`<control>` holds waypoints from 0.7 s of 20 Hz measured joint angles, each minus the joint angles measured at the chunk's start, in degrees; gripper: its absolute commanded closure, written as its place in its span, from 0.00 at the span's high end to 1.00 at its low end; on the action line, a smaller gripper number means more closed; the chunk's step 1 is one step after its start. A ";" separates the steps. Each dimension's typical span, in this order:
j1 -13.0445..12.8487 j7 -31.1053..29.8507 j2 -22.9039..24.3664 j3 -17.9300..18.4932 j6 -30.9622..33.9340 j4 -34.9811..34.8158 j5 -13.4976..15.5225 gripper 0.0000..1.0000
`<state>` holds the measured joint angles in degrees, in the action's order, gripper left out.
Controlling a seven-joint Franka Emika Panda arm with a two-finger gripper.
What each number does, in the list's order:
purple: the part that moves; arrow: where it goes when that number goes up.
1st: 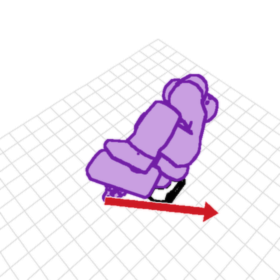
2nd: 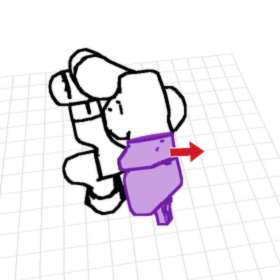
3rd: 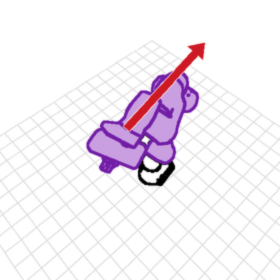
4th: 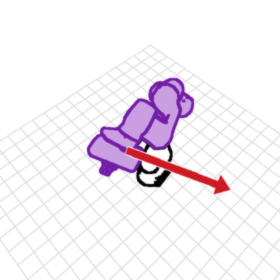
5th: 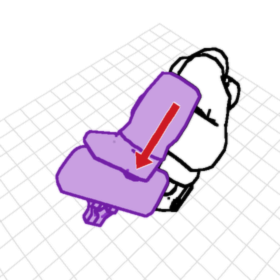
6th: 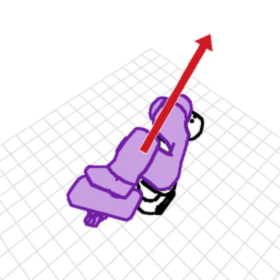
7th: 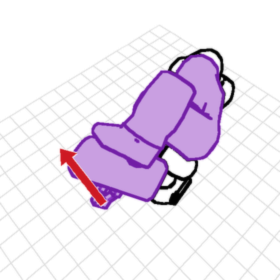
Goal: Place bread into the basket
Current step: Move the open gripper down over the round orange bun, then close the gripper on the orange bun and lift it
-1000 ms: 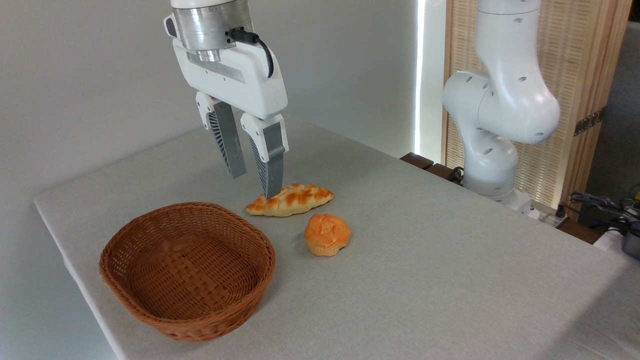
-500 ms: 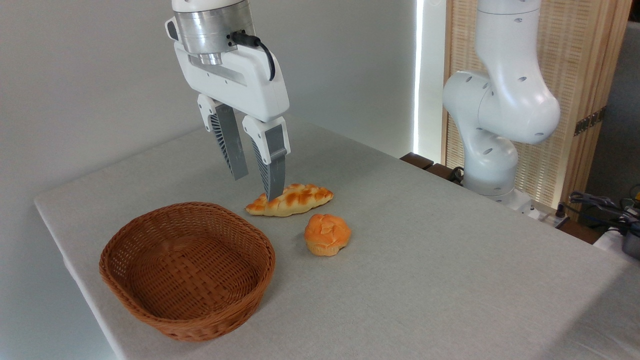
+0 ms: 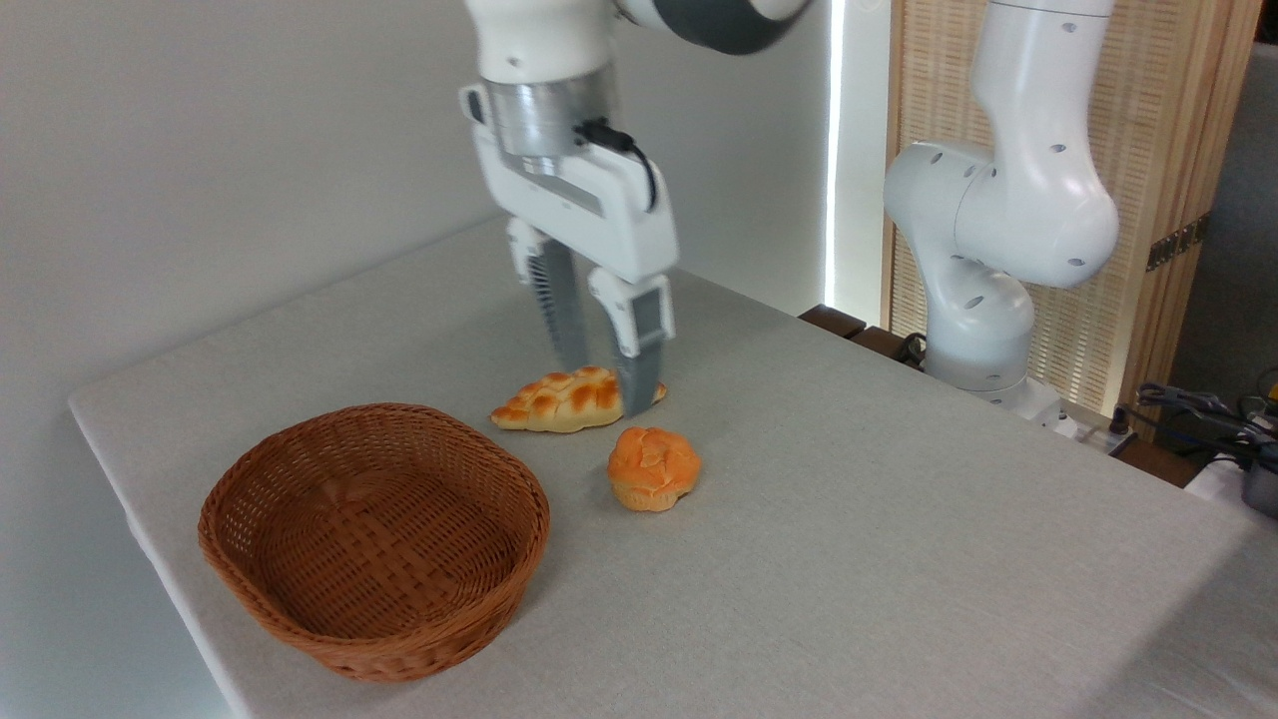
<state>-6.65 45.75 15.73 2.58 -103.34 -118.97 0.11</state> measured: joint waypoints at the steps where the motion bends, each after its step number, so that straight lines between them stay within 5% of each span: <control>1: -0.22 0.92 1.49 -0.01 -0.62 -2.73 0.00 1.00; 7: -4.50 1.47 4.37 -0.08 -11.05 -15.70 0.01 1.00; 14: -4.91 2.46 4.22 -0.04 -15.50 -20.53 0.00 0.94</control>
<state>-11.55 48.20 19.94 2.55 -118.84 -139.50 0.11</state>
